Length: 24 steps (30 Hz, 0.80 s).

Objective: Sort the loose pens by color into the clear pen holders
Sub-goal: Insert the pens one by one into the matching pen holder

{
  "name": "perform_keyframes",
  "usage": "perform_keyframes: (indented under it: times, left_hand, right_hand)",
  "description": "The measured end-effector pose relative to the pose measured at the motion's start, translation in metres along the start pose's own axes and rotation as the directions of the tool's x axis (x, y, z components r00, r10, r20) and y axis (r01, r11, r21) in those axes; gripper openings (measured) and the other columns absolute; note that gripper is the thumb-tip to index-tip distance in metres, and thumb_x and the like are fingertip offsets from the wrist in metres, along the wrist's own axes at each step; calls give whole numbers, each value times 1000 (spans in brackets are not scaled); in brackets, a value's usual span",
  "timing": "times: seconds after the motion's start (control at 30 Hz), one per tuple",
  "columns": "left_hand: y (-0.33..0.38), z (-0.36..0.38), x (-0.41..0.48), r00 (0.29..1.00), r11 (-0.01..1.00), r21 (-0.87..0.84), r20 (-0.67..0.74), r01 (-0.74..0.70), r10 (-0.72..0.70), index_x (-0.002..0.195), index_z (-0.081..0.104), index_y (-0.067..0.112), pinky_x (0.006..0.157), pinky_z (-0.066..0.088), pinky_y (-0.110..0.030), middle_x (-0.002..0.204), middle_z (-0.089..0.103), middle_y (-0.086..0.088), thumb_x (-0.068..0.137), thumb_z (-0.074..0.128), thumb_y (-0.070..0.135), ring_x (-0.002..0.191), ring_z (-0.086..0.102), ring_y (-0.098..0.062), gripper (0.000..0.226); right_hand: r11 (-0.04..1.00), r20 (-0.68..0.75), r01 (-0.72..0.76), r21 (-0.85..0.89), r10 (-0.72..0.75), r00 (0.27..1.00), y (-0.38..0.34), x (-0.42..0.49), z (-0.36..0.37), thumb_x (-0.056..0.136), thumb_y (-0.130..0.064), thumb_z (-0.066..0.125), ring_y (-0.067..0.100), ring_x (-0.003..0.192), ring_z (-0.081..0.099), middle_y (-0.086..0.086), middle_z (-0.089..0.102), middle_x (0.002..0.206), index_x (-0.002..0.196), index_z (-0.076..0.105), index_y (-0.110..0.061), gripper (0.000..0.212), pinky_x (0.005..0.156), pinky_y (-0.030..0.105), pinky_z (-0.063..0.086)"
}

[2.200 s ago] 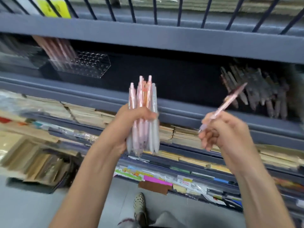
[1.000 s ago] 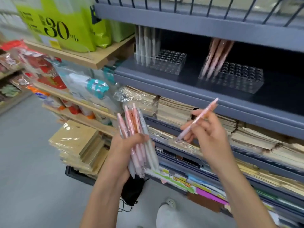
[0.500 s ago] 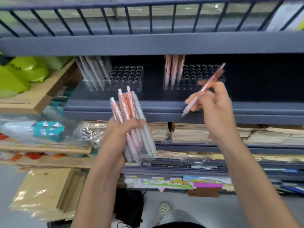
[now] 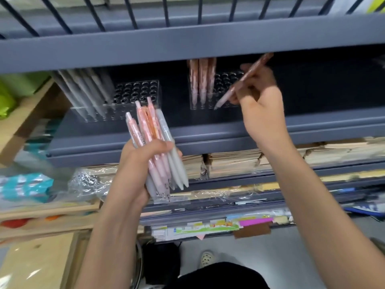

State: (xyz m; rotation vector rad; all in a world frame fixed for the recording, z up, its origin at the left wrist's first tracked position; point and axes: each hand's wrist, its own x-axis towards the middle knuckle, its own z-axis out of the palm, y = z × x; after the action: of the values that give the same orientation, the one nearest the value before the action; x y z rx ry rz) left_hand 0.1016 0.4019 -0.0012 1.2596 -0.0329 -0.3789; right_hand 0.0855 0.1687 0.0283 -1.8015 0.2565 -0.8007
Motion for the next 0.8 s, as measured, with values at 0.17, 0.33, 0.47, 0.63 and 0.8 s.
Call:
perform_keyframes:
  times: [0.17, 0.33, 0.47, 0.63, 0.8]
  left_hand:
    - [3, -9, 1, 1000, 1000, 0, 19, 2, -2, 103, 65, 3, 63, 58, -31, 78, 74, -8, 67, 73, 12, 71, 73, -23, 38]
    - [7, -18, -1, 1000, 1000, 5, 25, -4, 4, 100, 65, 3, 61, 58, -31, 76, 74, -8, 68, 72, 12, 69, 73, -23, 34]
    - [8, -26, -3, 1000, 1000, 16, 1, -15, 15, 97, 66, 4, 62, 58, -32, 75, 73, -8, 68, 72, 12, 68, 72, -23, 31]
    - [9, -34, -5, 1000, 1000, 19, -13, -19, 19, 98, 65, 5, 65, 60, -34, 73, 72, -8, 68, 72, 13, 67, 71, -23, 32]
    - [10, -35, -7, 1000, 1000, 21, -7, -21, 22, 94, 66, 6, 64, 60, -32, 71, 72, -7, 68, 71, 13, 66, 70, -22, 27]
  right_hand:
    - [991, -152, 134, -22, -136, 979, -10, 9, 10, 90, -13, 62, 10, 84, 68, -20, 67, 79, 93, 51, -36, 26, 83, 47, 55]
    - [959, -100, 178, -221, -204, 974, -11, 15, 23, 94, -21, 58, 14, 81, 69, -3, 70, 85, 101, 56, -21, 7, 79, 44, 55]
    - [913, -44, 131, -387, -160, 986, -10, 22, 30, 92, -18, 54, 4, 70, 54, -10, 58, 76, 110, 61, -15, 19, 74, 32, 47]
    - [790, 12, 28, -612, -27, 1000, -14, 28, 41, 95, -19, 55, 35, 94, 60, 13, 66, 102, 128, 52, -11, 34, 86, 42, 51]
    - [733, 19, 4, -680, 13, 1000, -14, 27, 43, 94, -9, 54, 39, 98, 60, 20, 63, 108, 122, 48, -6, 28, 86, 43, 51]
